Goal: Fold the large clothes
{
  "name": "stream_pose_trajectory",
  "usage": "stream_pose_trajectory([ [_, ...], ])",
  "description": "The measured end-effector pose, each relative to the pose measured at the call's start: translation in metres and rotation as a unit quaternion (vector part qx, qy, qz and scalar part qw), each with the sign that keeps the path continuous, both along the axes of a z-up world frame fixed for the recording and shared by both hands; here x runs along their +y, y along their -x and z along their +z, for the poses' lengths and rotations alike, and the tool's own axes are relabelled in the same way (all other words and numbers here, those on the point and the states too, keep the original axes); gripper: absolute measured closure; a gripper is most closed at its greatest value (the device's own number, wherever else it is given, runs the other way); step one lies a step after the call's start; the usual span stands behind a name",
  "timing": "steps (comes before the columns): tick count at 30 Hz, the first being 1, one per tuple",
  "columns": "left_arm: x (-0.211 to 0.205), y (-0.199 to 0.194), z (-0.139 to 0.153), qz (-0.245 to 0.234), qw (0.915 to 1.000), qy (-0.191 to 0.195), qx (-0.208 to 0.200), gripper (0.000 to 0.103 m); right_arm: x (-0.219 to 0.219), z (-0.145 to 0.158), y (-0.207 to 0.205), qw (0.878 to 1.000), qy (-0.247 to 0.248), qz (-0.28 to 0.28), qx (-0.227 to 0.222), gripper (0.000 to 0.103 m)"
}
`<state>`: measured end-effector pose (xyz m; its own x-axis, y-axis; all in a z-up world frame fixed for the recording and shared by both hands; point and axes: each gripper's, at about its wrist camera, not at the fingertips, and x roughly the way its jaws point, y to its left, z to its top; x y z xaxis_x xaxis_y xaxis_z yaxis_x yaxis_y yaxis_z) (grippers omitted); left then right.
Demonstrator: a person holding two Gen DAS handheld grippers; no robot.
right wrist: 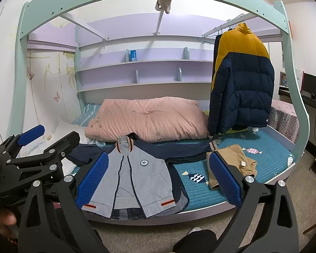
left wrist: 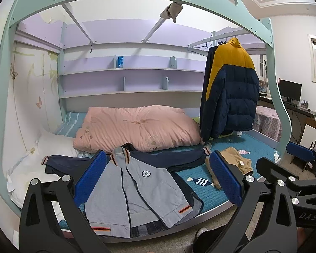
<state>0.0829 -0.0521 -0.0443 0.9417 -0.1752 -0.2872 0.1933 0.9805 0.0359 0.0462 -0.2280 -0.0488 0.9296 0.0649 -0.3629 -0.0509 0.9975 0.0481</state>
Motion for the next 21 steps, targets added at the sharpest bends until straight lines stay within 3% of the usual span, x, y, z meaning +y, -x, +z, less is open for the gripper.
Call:
stream_pose_trajectory([
  [21,-0.0033,0.0021,0.0011,0.003,1.0,-0.001,-0.002,0.005,0.0013,0.0006,0.0015,1.0,0.0,-0.002,-0.002,0.01],
])
